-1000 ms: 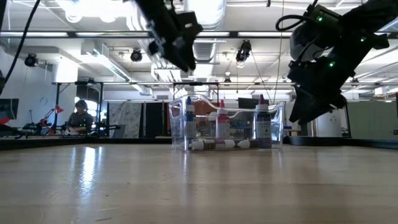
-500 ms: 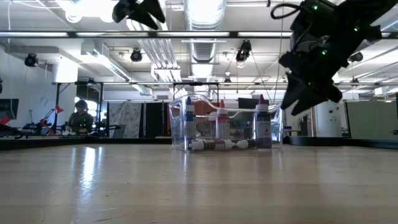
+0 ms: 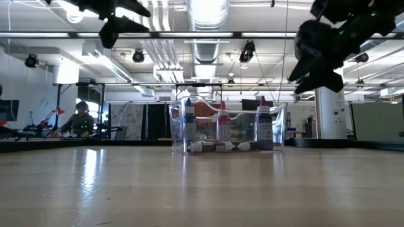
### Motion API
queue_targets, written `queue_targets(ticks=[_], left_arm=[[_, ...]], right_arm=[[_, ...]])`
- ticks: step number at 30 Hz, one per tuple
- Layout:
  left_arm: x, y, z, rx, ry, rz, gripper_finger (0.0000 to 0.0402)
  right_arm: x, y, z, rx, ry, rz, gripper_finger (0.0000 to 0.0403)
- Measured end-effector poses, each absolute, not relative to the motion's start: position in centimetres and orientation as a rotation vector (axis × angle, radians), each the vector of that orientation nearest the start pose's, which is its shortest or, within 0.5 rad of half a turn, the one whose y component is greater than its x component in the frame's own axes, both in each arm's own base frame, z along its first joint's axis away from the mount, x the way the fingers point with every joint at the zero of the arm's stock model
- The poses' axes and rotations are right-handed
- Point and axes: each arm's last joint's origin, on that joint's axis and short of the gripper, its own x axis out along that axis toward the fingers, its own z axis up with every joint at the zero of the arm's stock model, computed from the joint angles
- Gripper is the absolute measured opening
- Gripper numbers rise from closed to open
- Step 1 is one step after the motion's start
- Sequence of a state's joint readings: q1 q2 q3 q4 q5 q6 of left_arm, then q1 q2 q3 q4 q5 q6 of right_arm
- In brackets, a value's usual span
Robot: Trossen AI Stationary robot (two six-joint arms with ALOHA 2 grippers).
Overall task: Pick & Place food coloring
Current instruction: Return to Home Position
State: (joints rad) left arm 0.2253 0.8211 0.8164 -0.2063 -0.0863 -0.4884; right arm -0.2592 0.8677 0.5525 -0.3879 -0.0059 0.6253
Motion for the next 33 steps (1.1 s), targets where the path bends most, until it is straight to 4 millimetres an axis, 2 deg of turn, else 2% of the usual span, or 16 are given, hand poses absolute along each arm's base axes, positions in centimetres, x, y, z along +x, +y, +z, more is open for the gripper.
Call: queue_targets(ticks=[10, 16, 21, 27, 33], left_arm=[[12.7, 3.1, 31.3, -0.506, 0.034, 0.295, 0.0161], [11.3, 2.8, 29.6, -0.523, 0.009, 0.29, 0.0161], [10.7, 2.6, 27.3, -0.563, -0.035, 0.28, 0.0161], [10.7, 2.6, 24.7, -0.566, -0.209, 0.227, 0.0161], [10.7, 2.6, 22.2, -0.558, -0.295, 0.202, 0.0161]], right_arm=[[11.8, -2.9, 24.1, 0.659, 0.351, -0.314, 0.0203], [9.5, -2.3, 24.1, 0.669, 0.245, -0.269, 0.0203], [8.0, -1.9, 23.6, 0.663, 0.138, -0.236, 0.0203], [7.4, -1.7, 21.9, 0.684, -0.027, -0.184, 0.0203], [8.8, -2.1, 20.2, 0.702, -0.151, -0.132, 0.0203]])
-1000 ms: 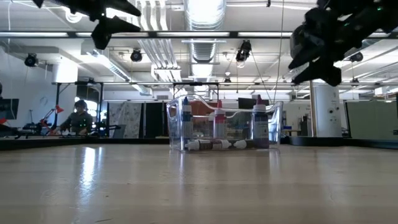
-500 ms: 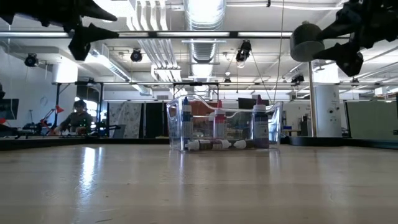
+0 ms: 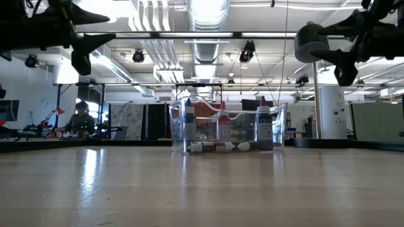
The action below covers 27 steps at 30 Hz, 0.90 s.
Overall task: Pick & Place food coloring
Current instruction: Return to Home Position
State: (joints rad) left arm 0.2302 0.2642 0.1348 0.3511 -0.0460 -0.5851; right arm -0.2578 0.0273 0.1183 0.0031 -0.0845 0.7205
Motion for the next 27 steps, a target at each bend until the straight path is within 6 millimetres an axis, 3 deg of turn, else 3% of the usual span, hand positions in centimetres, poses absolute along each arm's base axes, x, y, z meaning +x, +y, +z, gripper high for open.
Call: queue_targets(ticks=[10, 22, 27], left_arm=[[11.0, 2.7, 18.4, -0.644, -0.209, 0.225, 0.0161], [10.9, 2.7, 15.4, -0.665, 0.057, 0.315, 0.0161], [10.5, 2.6, 15.3, -0.665, 0.066, 0.314, 0.0161]], right_arm=[[9.7, -2.3, 16.5, 0.754, -0.056, -0.178, 0.0203], [9.7, -2.0, 16.6, 0.755, -0.061, -0.153, 0.0203], [9.6, -1.2, 17.1, 0.752, -0.085, -0.065, 0.0203]])
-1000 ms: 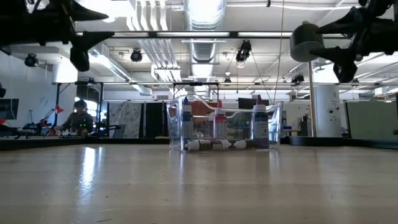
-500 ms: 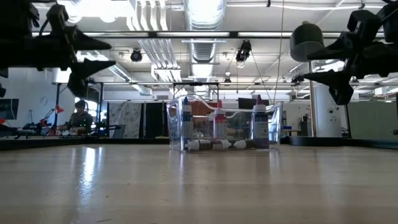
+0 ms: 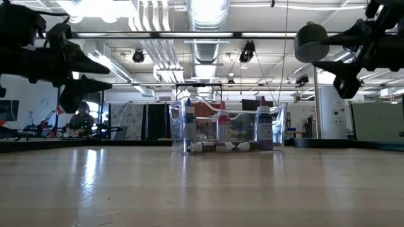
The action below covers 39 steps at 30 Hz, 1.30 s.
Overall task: Pick & Place food coloring
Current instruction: Return to Home Position
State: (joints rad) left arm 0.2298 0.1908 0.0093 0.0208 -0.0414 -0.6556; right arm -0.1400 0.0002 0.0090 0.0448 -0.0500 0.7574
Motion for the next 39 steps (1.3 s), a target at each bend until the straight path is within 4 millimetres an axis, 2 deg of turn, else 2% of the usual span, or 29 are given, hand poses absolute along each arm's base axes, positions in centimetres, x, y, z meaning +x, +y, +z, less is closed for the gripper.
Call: queue_targets(ticks=[8, 13, 39], left_arm=[[9.4, 2.3, 16.8, -0.649, -0.113, 0.256, 0.0161], [9.4, 2.3, 17.3, -0.643, -0.169, 0.238, 0.0161], [9.8, 2.3, 16.4, -0.654, -0.06, 0.264, 0.0161]], right_arm=[[9.7, 0.2, 17.1, 0.755, -0.037, 0.072, 0.0203], [9.7, 0.3, 17.1, 0.758, -0.03, 0.084, 0.0203], [9.8, 0.3, 16.9, 0.756, -0.002, 0.073, 0.0203]])
